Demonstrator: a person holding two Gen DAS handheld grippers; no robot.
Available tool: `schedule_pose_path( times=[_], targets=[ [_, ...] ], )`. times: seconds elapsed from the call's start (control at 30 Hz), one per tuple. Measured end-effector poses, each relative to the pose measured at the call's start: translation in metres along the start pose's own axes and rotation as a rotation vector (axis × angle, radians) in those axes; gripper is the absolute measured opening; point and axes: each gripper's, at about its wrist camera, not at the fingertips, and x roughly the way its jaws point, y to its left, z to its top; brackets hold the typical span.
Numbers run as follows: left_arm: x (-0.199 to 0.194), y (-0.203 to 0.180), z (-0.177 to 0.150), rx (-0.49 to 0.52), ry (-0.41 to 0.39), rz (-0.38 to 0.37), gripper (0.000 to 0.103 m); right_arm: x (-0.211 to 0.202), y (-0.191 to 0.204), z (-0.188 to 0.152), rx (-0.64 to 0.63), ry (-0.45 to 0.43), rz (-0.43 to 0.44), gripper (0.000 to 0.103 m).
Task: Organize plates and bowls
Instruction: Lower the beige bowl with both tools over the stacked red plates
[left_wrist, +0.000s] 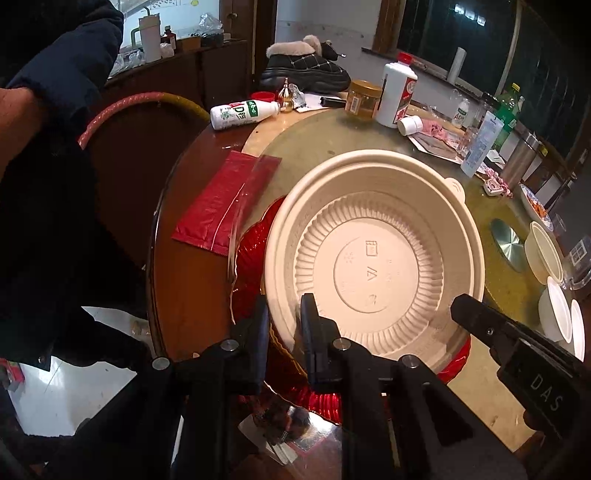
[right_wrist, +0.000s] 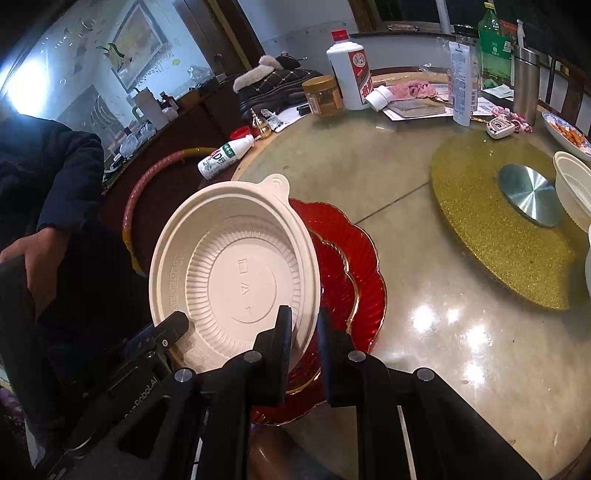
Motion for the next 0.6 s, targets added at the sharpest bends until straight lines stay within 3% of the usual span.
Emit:
schedule_pose_path(
  times=[0.6],
  targets=[
    [0.009, 0.002, -0.004, 0.012, 0.027, 0.013, 0.015, 0.013, 0.002, -0.001, -0.009, 0.04, -0.021, 0.014]
  ],
)
